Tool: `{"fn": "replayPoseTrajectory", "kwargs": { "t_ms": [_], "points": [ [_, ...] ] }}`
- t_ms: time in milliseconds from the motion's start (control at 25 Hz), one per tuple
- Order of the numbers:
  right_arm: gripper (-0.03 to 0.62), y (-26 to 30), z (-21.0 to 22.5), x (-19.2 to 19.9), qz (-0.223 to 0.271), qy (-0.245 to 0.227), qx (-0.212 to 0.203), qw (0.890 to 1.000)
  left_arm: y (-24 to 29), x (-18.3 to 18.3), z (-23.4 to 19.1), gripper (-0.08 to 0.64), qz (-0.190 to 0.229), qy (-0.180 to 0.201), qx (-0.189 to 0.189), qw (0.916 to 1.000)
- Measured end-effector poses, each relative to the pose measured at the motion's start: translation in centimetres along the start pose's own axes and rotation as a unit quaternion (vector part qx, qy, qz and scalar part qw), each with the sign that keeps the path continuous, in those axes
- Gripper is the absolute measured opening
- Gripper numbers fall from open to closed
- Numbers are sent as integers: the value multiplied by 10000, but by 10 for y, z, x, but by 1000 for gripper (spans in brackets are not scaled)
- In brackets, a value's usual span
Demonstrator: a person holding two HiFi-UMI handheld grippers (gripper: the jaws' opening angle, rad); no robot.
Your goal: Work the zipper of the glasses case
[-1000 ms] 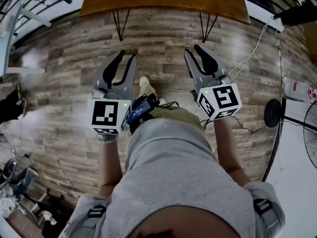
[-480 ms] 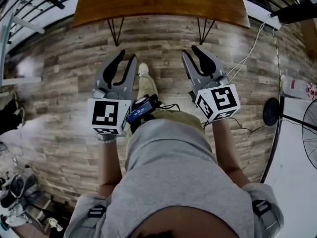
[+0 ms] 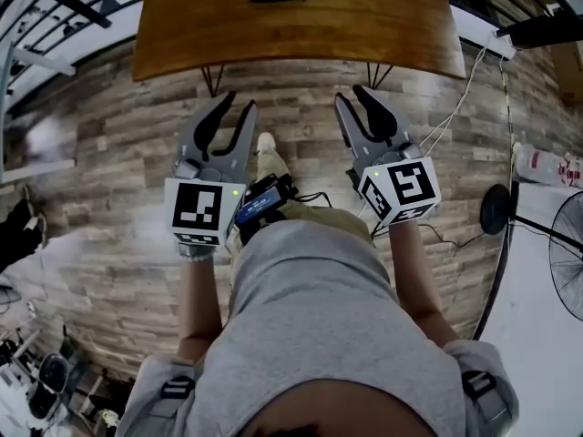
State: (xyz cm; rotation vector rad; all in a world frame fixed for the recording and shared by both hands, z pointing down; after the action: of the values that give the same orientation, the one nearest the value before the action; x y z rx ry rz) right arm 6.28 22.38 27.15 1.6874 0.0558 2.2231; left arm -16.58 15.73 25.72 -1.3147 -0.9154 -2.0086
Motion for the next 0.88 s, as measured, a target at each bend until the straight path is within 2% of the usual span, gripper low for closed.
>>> {"fn": "replayPoseTrajectory", "kwargs": {
  "t_ms": [440,880],
  "points": [
    [114,83,22,-31,-132,86,303,9994,71,5,-76,109,-16,-25,318,9995],
    [114,157,44,-46,-304,194,469,9982,135,16,-135,109,-76,-18,628,9980]
  ]
}}
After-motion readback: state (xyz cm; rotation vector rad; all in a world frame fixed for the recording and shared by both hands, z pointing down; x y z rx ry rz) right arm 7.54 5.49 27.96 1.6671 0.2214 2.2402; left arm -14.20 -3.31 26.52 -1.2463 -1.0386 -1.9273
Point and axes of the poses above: the fingertips, and each gripper's own axes: y forward along the fingers, z to its right, x out of its underside, the point moved 9 cm from there along -y, backward along the fingers, and after that the axes turned 14 degrees about y, right-handed, at the moved point
